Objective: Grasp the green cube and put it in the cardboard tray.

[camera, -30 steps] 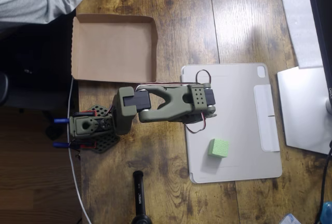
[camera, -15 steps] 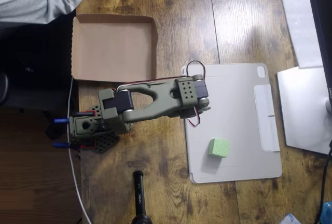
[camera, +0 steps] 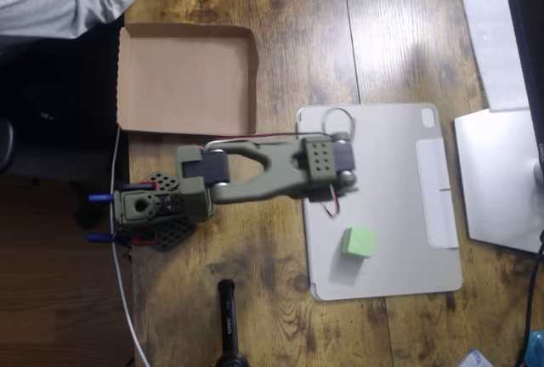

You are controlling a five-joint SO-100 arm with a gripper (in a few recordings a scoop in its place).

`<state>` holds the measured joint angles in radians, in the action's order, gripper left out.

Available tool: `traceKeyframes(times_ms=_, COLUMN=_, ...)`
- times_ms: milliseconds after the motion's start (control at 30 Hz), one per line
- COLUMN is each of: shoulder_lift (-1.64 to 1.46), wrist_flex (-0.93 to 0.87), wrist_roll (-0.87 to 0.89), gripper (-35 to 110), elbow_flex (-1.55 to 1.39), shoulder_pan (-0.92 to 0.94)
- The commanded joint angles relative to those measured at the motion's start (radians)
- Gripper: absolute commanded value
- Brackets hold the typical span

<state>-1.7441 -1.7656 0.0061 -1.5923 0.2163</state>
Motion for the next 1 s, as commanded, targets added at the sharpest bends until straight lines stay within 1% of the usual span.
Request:
traceKeyframes(times_ms=0, shoulder_lift=0.011, wrist_flex=0.009, wrist_roll=-0.009, gripper=0, elbow_flex=0.095, shoulder_pan=0.081)
traceKeyframes(times_ms=133, shoulder_lift=-0.015, wrist_flex=0.041, wrist_roll=0.005, gripper=0, elbow_flex=0.127, shoulder_pan=0.133)
traceKeyframes(times_ms=233, shoulder_lift=-0.055, wrist_flex=0.044, wrist_roll=0.000, gripper=0, elbow_flex=0.112, shoulder_pan=0.138)
traceKeyframes(times_ms=433, shoulder_lift=-0.055, wrist_flex=0.114, wrist_roll=-0.003, gripper=0, elbow_flex=0.106, shoulder_pan=0.161)
traceKeyframes(times_ms=500, shoulder_lift=-0.055, wrist_flex=0.135, wrist_roll=-0.025, gripper=1, elbow_flex=0.086, shoulder_pan=0.158)
traceKeyframes(times_ms=533, shoulder_lift=-0.061, wrist_flex=0.156, wrist_roll=-0.063, gripper=3, elbow_flex=0.066, shoulder_pan=0.155)
traceKeyframes(times_ms=600, shoulder_lift=-0.084, wrist_flex=0.235, wrist_roll=-0.123, gripper=6, elbow_flex=0.009, shoulder_pan=0.150)
traceKeyframes(times_ms=700, shoulder_lift=-0.152, wrist_flex=0.423, wrist_roll=-0.170, gripper=16, elbow_flex=-0.107, shoulder_pan=0.166)
traceKeyframes(times_ms=800, shoulder_lift=-0.232, wrist_flex=0.601, wrist_roll=-0.199, gripper=21, elbow_flex=-0.232, shoulder_pan=0.195)
traceKeyframes(times_ms=867, shoulder_lift=-0.276, wrist_flex=0.646, wrist_roll=-0.252, gripper=22, elbow_flex=-0.275, shoulder_pan=0.209)
traceKeyframes(times_ms=967, shoulder_lift=-0.345, wrist_flex=0.652, wrist_roll=-0.284, gripper=23, elbow_flex=-0.305, shoulder_pan=0.218)
